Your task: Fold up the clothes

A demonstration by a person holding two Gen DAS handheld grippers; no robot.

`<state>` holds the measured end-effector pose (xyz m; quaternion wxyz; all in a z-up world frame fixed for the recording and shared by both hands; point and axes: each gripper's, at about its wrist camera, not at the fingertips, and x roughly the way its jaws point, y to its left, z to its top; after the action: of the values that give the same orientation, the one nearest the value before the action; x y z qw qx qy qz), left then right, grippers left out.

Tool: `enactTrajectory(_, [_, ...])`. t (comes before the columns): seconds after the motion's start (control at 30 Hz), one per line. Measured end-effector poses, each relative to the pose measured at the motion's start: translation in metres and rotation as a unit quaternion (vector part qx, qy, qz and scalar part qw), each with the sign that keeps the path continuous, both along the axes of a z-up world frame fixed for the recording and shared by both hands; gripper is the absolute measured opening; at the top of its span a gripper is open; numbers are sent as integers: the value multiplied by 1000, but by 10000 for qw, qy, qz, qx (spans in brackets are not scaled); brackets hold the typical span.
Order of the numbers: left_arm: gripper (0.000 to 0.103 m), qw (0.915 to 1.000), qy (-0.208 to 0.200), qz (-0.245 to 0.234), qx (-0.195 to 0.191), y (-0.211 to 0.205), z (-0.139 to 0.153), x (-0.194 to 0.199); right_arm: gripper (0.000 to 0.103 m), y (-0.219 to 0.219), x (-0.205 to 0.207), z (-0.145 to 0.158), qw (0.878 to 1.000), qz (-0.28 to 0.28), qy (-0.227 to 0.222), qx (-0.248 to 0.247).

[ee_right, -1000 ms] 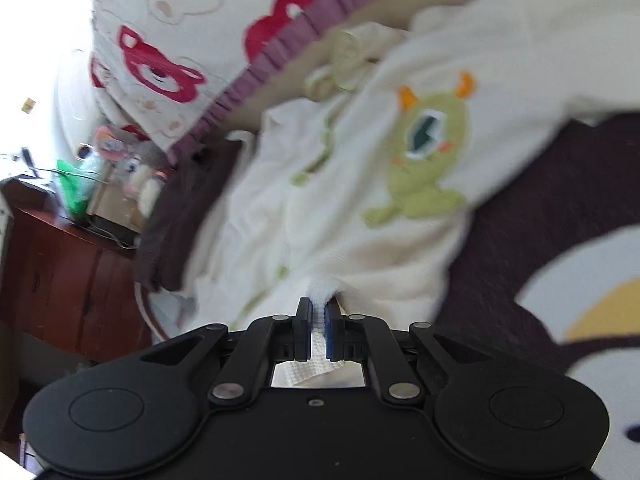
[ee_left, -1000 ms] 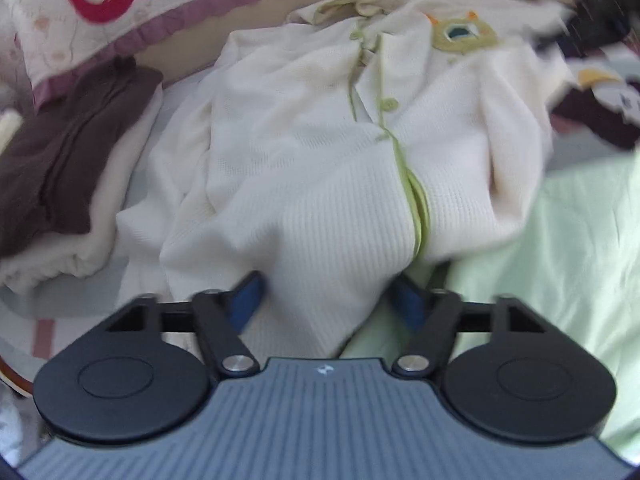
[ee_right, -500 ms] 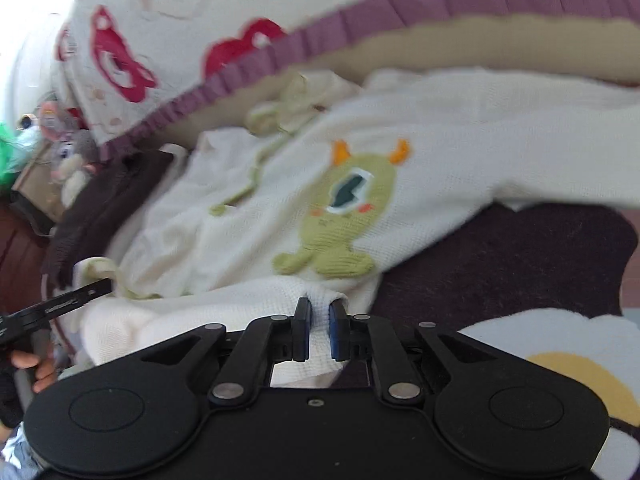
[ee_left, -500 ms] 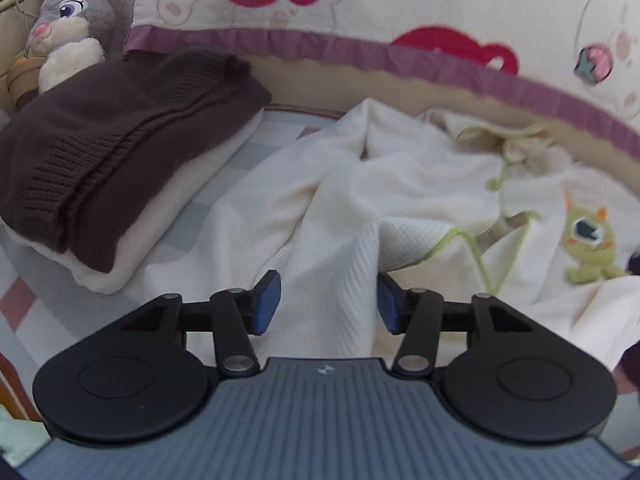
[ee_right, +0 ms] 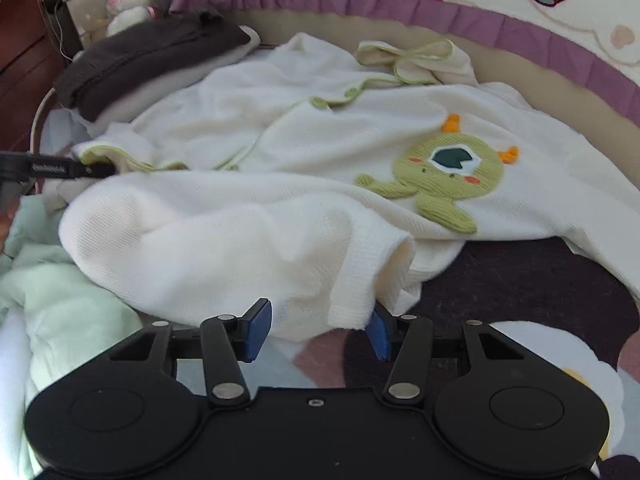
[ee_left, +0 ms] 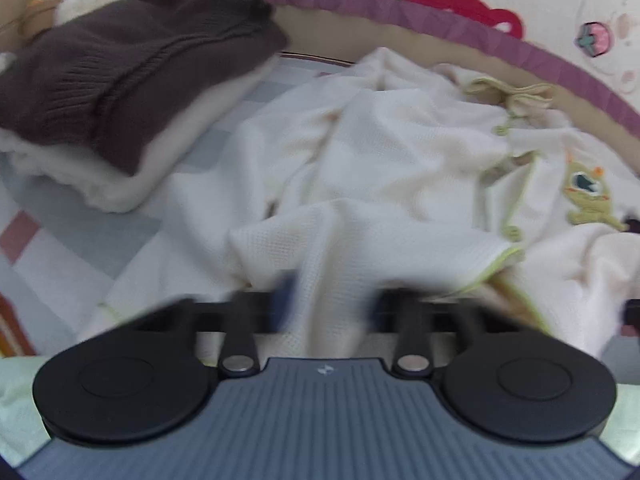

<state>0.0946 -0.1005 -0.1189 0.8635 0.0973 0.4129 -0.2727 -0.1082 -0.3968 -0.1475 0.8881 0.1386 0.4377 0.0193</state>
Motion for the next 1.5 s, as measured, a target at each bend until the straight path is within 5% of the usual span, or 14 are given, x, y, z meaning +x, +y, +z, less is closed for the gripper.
enactTrajectory(0.03, [8, 9995, -216, -190, 146, -15, 11, 2, 0, -11, 2, -5, 9978, 196, 20, 631])
enactTrajectory(0.2, [23, 9939, -810, -363, -651, -60, 63, 19, 1, -83, -5, 9, 9579, -1000, -1097, 2458])
enactTrajectory(0.27, [55, 9949, -820, -259, -526, -63, 62, 22, 1, -99, -12, 13, 9570, -1682, -1195, 2037])
enactTrajectory(0.37, [59, 9950, -870, -261, -424, -54, 47, 16, 3, -97, -22, 14, 9713, -2154, -781, 642])
enactTrajectory(0.47, [60, 9974, -612, -44, -390, -33, 22, 14, 9, -75, -26, 26, 9805, -1694, -859, 500])
enactTrajectory(0.57, [60, 9983, -207, 418, -354, -13, -3, 17, 51, -36, -9, 31, 9889, -914, -920, 723])
enactTrajectory(0.7, [60, 9968, 41, 634, -487, 6, -14, 16, 53, 23, 14, 24, 9943, 45, -721, 779])
enactTrajectory(0.83, [60, 9971, -34, 621, -444, 5, -14, 14, 65, 67, 43, 10, 9841, 582, -463, 1615])
enactTrajectory(0.97, [60, 9983, -191, 425, -363, -4, -7, 13, 52, 117, 62, 1, 9907, 1318, -332, -19])
enactTrajectory(1.0, [60, 9987, -282, 252, -331, -5, -5, 10, 3, 123, 67, -1, 9846, 1630, -237, -592])
enactTrajectory(1.07, [61, 9979, -488, -278, -323, -5, -1, 0, 7, 112, 73, 4, 9816, 1619, -321, -963])
enactTrajectory(1.2, [62, 9932, -679, -943, 82, -7, -3, -28, 7, 37, 73, 34, 9937, 526, -922, 350])
enactTrajectory(1.3, [62, 9902, -826, -1112, 168, -9, -2, -38, 7, -2, 73, 42, 9916, -109, -1216, 425])
enactTrajectory(1.5, [62, 9870, -1137, -972, 579, -20, -3, -42, 12, -49, 72, 6, 9864, -1430, -689, 429])
